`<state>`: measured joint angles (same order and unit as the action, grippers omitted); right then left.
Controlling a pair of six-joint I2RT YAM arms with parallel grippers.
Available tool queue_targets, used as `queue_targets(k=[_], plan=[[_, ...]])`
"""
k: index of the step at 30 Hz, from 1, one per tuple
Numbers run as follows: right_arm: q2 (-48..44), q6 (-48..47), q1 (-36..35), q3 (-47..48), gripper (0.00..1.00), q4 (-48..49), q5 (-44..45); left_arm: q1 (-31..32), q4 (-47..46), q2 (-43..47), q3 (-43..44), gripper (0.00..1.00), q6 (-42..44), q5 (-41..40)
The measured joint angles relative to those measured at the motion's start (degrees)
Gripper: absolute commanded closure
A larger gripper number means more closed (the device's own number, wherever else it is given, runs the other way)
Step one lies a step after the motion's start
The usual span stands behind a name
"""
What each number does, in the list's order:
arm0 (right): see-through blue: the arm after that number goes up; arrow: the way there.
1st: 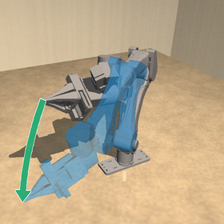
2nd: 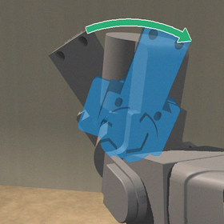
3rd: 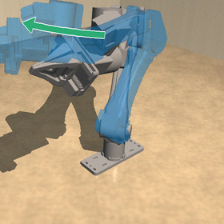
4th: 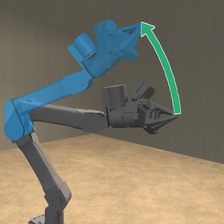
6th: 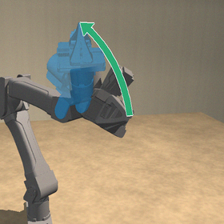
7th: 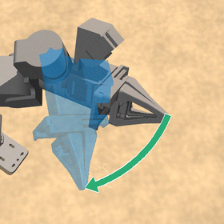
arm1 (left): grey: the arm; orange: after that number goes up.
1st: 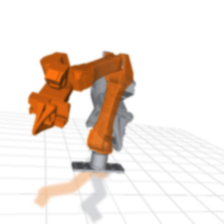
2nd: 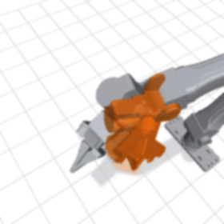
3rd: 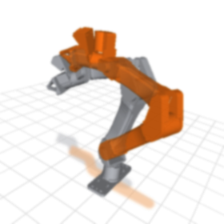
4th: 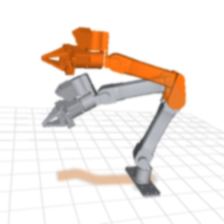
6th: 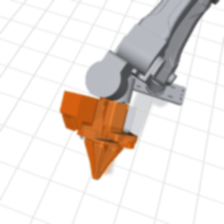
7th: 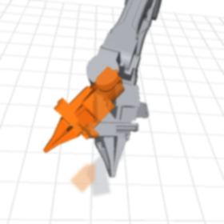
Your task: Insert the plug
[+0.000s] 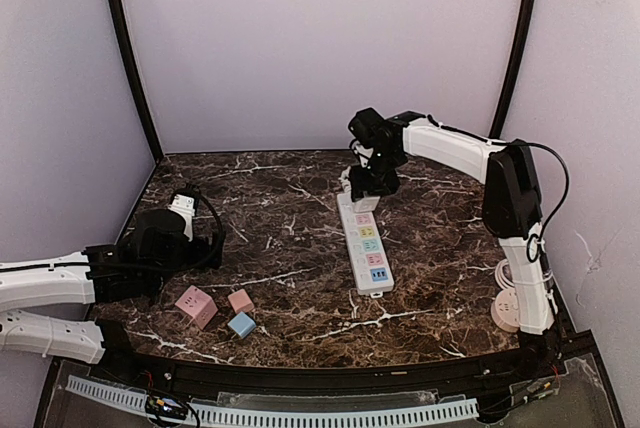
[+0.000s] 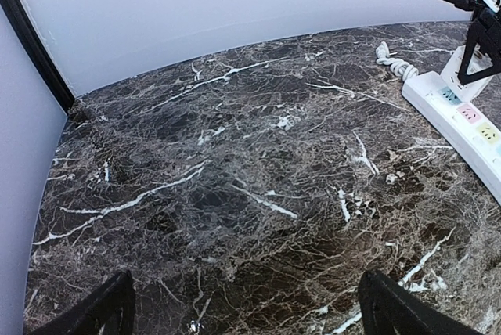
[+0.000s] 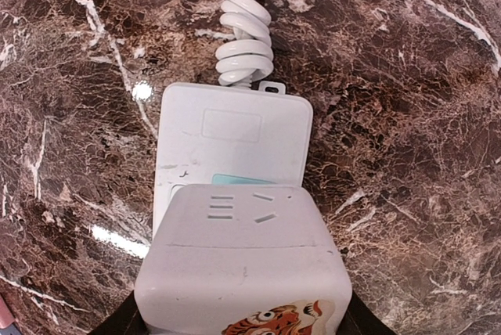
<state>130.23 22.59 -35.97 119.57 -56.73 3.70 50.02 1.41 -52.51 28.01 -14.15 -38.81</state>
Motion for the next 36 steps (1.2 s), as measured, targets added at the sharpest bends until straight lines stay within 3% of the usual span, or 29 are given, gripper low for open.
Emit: queue_targets(k=[21, 27, 36], plan=[[-8.6, 0.9, -1.6, -14.6, 1.00, 6.5, -1.5, 0.0, 0.0, 0.0, 0.0, 0.01, 0.0, 0.2], [-8.6, 1.6, -2.0, -13.8, 1.00, 4.9, -0.2, 0.0, 0.0, 0.0, -0.1, 0.01, 0.0, 0.2], [-4.3, 1.6, -0.6, -5.4, 1.00, 3.9, -0.1, 0.0, -0.4, 0.1, -0.9, 0.01, 0.0, 0.1]])
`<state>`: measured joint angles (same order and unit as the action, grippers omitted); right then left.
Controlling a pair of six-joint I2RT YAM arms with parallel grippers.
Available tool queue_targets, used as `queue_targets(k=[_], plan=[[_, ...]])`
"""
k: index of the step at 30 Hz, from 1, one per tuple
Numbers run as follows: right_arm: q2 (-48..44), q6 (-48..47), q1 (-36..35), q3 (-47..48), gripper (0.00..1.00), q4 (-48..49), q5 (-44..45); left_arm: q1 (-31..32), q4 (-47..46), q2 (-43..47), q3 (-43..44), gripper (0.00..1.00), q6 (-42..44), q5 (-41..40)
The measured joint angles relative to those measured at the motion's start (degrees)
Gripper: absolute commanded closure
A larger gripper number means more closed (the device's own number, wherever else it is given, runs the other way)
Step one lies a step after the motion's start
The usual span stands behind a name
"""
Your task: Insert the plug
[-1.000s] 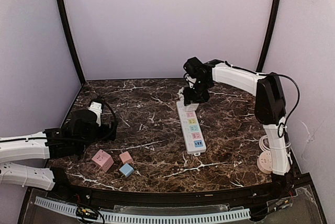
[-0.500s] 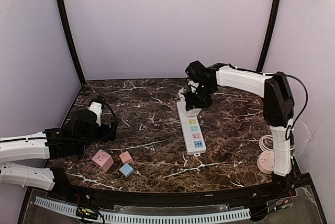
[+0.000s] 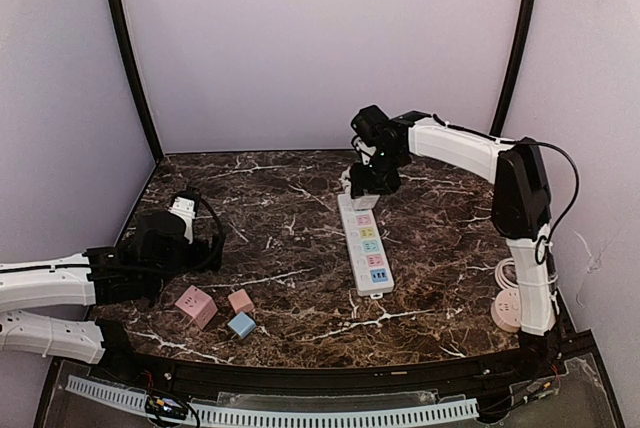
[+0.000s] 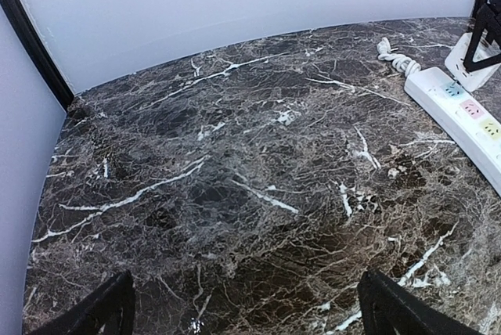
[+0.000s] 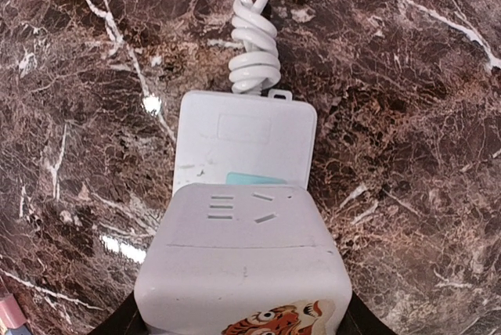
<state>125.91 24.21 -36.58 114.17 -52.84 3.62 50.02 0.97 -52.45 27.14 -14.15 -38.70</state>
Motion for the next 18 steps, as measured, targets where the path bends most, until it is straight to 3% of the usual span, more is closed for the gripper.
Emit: queue_targets(k=[18], plan=[[3.7, 0.1, 0.7, 3.3, 1.00, -0.5, -0.6, 0.0, -0.2, 2.1, -1.2, 0.01, 0.0, 0.0]])
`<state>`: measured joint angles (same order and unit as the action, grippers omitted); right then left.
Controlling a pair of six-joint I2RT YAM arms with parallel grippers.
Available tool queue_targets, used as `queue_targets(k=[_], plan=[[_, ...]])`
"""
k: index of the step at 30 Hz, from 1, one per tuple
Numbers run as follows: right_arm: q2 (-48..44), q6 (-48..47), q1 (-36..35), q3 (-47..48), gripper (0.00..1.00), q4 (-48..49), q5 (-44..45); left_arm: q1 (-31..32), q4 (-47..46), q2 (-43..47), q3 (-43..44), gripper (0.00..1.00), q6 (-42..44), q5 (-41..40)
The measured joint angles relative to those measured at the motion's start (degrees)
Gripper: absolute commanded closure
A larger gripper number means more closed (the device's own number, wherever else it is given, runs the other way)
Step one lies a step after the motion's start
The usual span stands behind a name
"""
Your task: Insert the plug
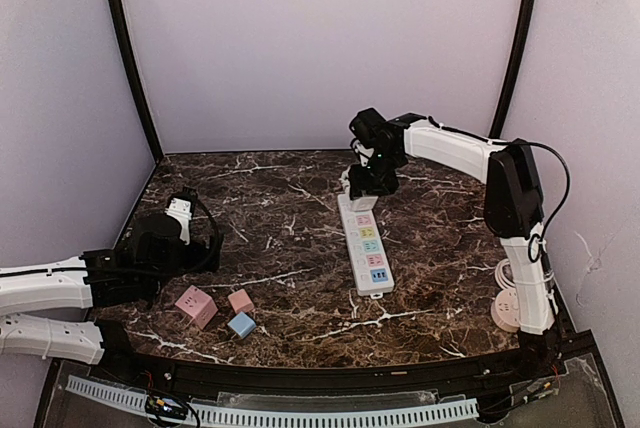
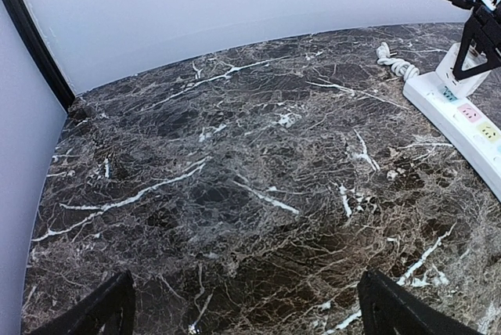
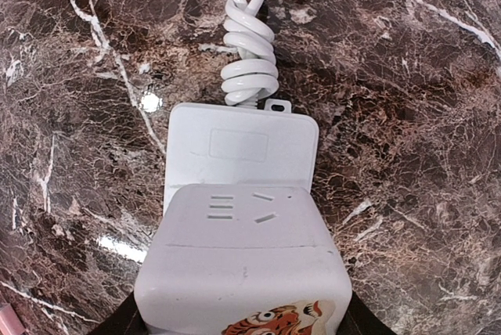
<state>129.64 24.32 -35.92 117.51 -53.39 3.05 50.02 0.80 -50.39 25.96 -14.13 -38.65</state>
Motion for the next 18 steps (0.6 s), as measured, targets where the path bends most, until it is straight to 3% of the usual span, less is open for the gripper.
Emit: queue_targets(k=[18], plan=[[-1.6, -0.1, 0.0, -2.8, 1.00, 0.6, 0.9, 0.0, 0.0, 0.3, -0.2, 0.01, 0.0, 0.0]])
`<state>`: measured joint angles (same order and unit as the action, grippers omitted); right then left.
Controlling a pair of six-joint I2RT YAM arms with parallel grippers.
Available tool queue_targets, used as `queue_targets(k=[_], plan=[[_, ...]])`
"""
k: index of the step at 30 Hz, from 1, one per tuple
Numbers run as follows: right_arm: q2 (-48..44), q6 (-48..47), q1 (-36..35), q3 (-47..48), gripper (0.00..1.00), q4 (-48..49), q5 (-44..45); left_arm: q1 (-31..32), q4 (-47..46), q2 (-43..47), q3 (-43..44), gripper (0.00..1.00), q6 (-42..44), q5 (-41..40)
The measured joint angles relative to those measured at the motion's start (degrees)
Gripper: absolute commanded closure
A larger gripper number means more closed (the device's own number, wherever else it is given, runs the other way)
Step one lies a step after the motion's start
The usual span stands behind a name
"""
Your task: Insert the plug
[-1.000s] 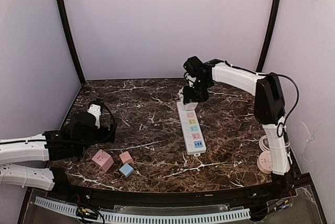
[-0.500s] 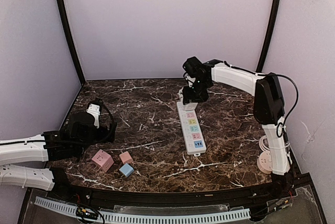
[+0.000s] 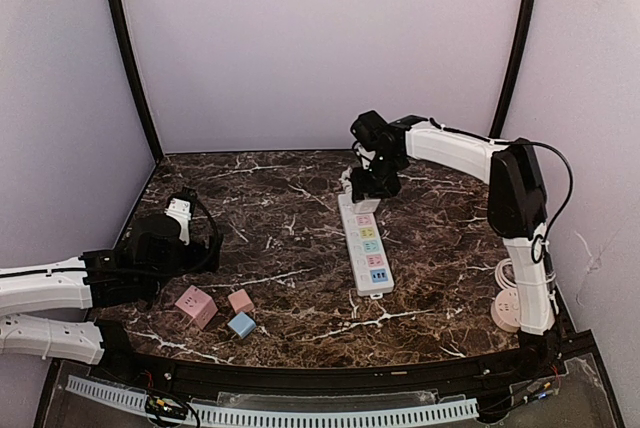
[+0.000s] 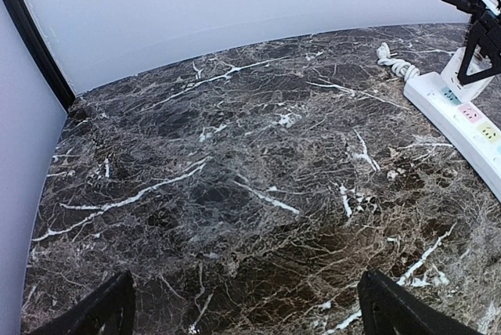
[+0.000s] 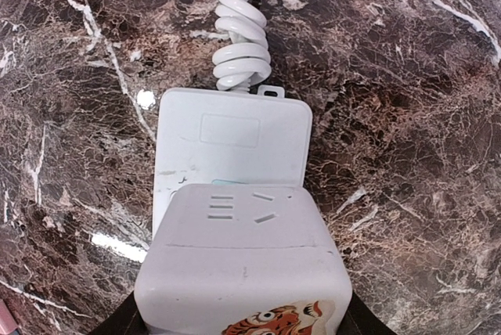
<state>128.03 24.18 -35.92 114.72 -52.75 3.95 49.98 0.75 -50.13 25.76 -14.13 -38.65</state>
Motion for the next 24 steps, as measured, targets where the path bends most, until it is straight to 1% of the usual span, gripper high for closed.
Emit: queue_targets(k=[10, 18, 24], plan=[[0.0, -0.2, 0.0, -0.5, 1.00, 0.0, -0.3, 0.0, 0.0, 0.0, 0.0, 0.00, 0.0, 0.0], [2.2, -0.1, 0.2, 3.3, 1.00, -3.4, -0.4, 0.0, 0.0, 0.0, 0.0, 0.01, 0.0, 0.0], [0.7, -0.2, 0.2, 0.7, 1.00, -2.7, -0.2, 0.0, 0.0, 0.0, 0.0, 0.01, 0.0, 0.0]])
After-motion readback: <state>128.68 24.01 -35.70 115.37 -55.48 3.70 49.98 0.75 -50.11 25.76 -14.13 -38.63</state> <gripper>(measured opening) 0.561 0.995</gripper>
